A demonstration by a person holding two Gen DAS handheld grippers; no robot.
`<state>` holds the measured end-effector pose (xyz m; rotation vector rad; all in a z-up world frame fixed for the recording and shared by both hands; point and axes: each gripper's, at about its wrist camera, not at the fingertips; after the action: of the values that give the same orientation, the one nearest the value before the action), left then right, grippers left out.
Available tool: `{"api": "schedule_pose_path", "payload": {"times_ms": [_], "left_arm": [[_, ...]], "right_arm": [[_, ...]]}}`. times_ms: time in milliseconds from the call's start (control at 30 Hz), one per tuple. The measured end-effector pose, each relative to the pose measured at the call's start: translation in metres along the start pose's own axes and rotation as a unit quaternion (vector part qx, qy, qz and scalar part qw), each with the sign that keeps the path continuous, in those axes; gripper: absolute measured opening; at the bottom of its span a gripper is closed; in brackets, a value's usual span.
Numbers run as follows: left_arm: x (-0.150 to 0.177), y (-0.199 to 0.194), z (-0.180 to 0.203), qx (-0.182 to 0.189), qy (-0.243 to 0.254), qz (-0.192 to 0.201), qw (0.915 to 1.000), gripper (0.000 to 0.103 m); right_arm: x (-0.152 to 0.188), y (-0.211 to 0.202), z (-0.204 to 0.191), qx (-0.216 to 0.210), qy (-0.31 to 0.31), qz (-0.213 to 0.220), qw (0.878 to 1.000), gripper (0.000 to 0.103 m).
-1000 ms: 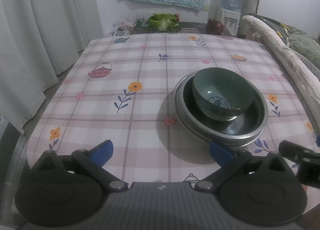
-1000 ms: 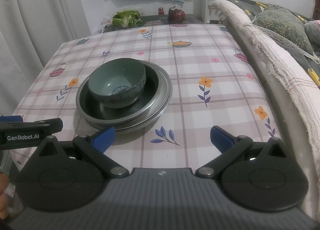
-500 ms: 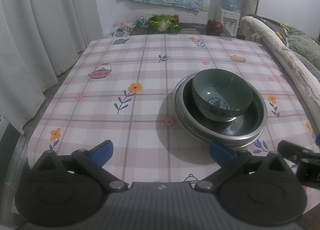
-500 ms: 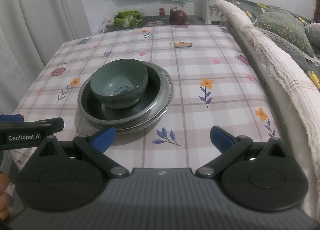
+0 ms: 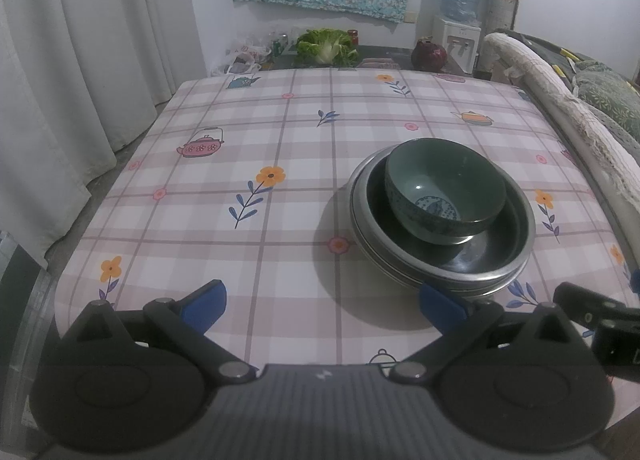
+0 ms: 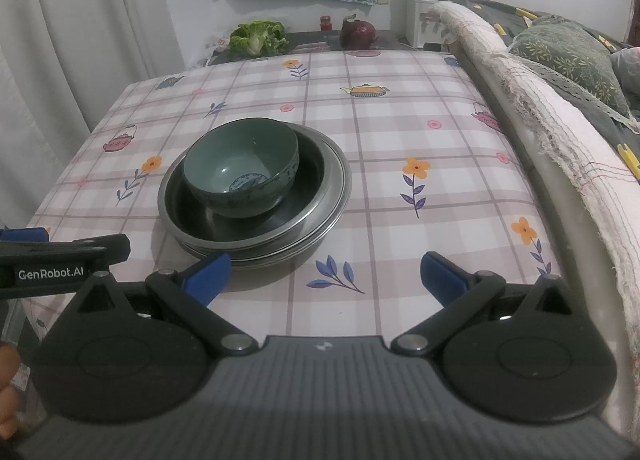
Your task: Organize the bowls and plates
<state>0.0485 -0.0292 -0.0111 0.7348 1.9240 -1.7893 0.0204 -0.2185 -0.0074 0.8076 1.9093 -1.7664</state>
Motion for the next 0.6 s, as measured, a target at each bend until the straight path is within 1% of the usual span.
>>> {"api": "schedule_pose_path", "payload": {"times_ms": [600], "left_arm": [[0.0002,-0.0003,0.0001,-0.001,0.001,0.000,1.0000,0.103]], "right_arm": [[0.0007,0.0000,-0.0001,0.000,0.001,0.000,1.000,0.102]]}}
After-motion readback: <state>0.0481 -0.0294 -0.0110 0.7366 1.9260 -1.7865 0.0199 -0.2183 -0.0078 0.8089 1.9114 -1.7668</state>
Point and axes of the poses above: each gripper's, at about its wrist camera, not at the fingertips, and y roughly the way its jaws point, z to its right, x to its underside, and after that the axes turned 3 degrees about y, right-handed
